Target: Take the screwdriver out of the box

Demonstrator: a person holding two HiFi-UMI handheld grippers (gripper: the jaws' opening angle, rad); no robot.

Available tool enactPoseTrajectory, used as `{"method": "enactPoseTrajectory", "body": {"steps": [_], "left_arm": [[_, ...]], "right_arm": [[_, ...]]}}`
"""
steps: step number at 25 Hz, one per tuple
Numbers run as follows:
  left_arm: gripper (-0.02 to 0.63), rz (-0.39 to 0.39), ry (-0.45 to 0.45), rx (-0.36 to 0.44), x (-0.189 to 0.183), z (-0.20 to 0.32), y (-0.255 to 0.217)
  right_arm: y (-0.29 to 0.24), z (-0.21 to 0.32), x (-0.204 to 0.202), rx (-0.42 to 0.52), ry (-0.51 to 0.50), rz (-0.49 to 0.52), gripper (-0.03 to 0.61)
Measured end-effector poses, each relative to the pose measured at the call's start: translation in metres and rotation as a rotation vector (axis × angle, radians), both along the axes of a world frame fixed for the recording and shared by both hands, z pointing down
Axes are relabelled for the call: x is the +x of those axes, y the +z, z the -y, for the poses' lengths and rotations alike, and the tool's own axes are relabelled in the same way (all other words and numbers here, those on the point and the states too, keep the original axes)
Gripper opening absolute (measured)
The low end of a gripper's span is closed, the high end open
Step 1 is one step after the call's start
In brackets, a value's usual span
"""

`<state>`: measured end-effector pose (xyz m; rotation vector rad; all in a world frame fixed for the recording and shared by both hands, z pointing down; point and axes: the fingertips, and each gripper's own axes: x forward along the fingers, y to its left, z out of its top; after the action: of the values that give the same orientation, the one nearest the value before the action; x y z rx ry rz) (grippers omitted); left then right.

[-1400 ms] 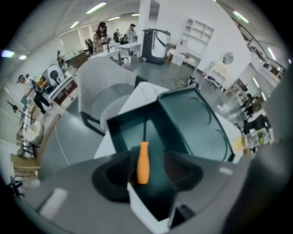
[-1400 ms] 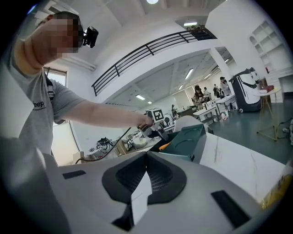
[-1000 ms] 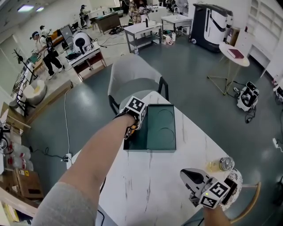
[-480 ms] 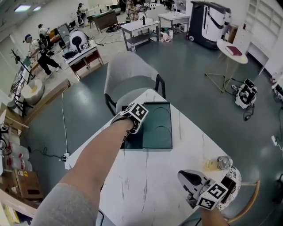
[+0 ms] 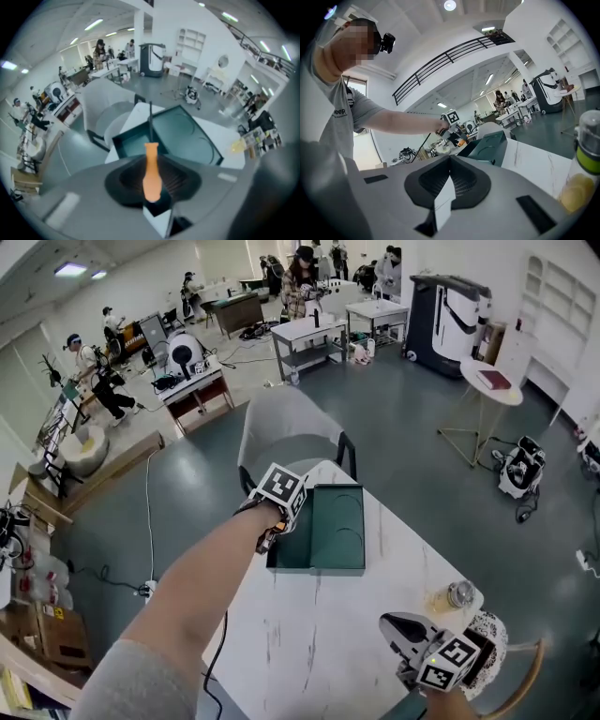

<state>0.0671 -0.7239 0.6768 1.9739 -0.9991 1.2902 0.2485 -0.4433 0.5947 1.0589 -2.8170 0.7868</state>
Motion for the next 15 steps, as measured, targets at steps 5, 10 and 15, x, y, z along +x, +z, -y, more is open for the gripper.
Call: {"method": "enactPoseTrajectory", "body": {"steps": [5, 10, 15], "left_arm": [[0.091, -0.137, -0.001, 0.074, 0.004, -0.022, -0.050], [0.091, -0.255, 0.008, 0.150, 0.000, -0.055, -0.103], [0.091, -0.332, -0.009, 0.220, -0.019, -0.099, -0.145]], "right_arm": [[-0.019, -0.006, 0.004, 0.028, -0.032, -0.014, 0.008], [-0.035, -0.010, 0.005, 0.051, -0.071, -0.014, 0.008], [-0.052, -0.012, -0.009, 0.088, -0.127, -0.007, 0.008]]}}
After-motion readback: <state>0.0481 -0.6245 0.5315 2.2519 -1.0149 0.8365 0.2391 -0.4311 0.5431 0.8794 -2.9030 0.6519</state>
